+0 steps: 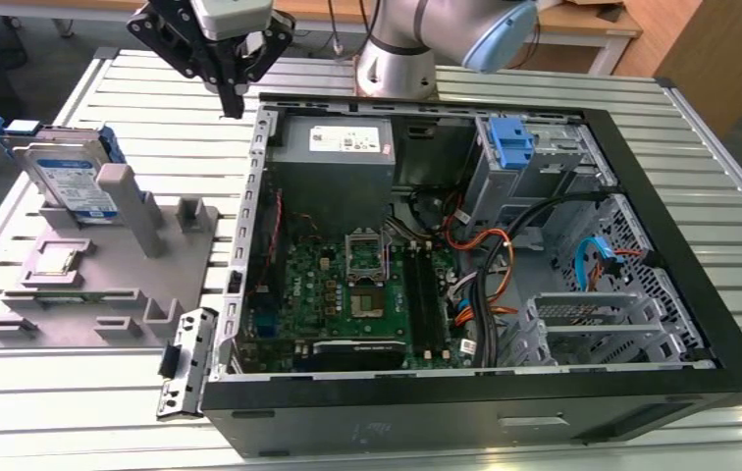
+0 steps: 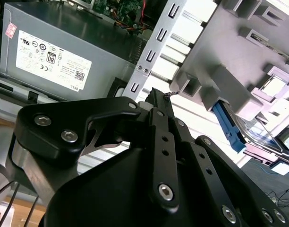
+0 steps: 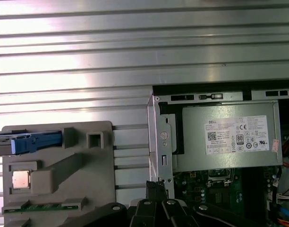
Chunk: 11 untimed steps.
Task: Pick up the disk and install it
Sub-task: 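Reach for the disk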
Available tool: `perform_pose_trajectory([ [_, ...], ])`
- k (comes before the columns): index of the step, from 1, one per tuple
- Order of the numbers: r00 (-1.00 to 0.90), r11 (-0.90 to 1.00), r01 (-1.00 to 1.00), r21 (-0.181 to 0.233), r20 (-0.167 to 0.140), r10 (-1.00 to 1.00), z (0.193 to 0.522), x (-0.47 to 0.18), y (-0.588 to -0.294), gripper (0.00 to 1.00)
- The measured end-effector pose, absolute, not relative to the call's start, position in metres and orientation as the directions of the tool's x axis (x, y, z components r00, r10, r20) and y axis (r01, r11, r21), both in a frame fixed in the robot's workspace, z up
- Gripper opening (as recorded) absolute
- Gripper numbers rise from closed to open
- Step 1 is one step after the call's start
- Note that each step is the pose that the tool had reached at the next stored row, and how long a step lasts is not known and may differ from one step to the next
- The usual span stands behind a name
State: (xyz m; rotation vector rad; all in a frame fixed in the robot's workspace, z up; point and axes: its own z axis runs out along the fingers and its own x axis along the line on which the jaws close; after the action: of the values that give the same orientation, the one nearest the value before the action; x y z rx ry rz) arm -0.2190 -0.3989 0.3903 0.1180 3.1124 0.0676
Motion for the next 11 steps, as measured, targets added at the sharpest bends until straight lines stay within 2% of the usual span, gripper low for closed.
perform_pose_trajectory([
  [11, -0.997, 0.996, 0.075, 0.044, -0.025, 0.076, 0.3898, -0.2222, -0.3989, 0.1],
])
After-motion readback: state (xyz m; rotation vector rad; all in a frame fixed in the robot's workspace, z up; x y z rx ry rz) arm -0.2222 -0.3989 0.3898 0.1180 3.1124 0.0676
